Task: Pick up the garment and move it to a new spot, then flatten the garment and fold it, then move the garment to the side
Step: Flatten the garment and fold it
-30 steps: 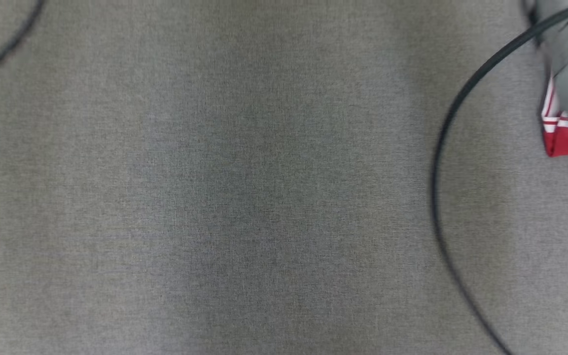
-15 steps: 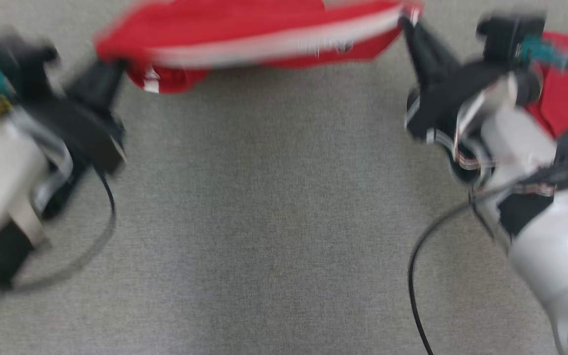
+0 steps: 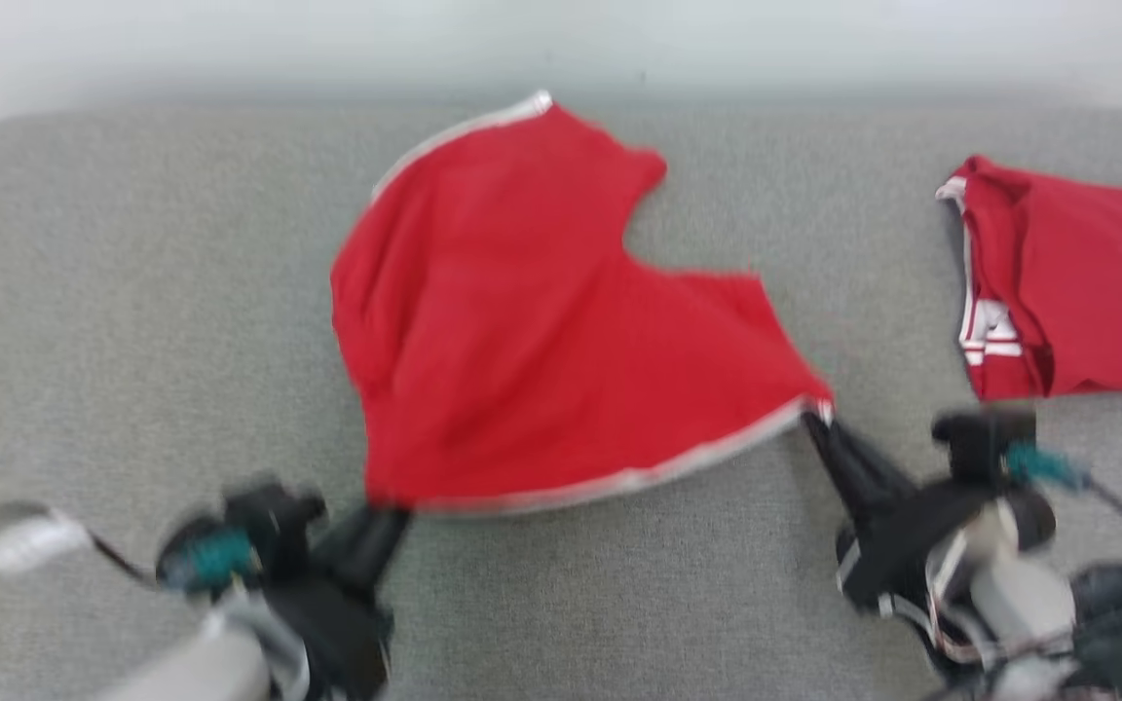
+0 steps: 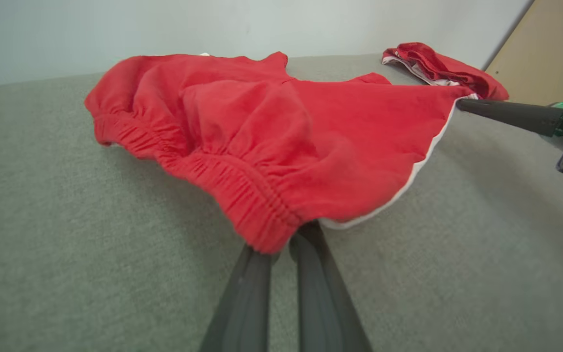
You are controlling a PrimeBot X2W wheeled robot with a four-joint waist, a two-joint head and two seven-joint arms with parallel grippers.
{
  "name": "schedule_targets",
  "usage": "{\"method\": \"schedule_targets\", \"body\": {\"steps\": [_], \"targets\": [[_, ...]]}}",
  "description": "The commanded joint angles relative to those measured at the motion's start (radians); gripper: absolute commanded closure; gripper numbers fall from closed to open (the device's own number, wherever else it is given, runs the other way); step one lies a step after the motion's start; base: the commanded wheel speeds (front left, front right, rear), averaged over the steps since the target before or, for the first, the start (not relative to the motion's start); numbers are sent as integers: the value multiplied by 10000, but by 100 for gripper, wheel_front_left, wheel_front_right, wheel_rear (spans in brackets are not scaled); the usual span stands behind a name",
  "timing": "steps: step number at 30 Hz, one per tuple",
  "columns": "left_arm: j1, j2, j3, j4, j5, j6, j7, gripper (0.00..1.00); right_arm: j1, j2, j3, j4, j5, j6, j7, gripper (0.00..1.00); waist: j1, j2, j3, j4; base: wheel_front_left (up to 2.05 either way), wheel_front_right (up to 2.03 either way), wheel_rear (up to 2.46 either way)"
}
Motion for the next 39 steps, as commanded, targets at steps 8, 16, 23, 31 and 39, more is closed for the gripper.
{"method": "schedule_targets", "body": {"steps": [8, 16, 23, 31, 39], "targets": [[2144, 271, -361, -87, 735, 814, -47, 100, 3037, 39, -1444, -1315, -961, 1, 974, 100, 4, 2, -990, 74, 0, 0, 0], [3849, 634, 582, -513, 1251, 1620, -47, 100, 5921, 833, -2951, -3761, -2142, 1, 2647, 100, 4, 2, -1322, 243, 0, 0, 0], [4615, 718, 1245, -617, 1400, 1824, -47, 100, 7331, 1549, -3663, -5179, -2534, 1, 3635, 100, 4, 2, -1378, 340, 0, 0, 0], [4971, 269, 2132, -916, 1644, 1516, -49, 100, 7201, 1830, -4070, -5774, -2831, 1, 3712, 100, 4, 2, -1207, 339, 0, 0, 0], [4310, -24, 3247, -1248, 1939, 1087, -47, 100, 4960, 1567, -4294, -5719, -2602, 1, 3830, 100, 4, 2, -826, 453, 0, 0, 0]]}}
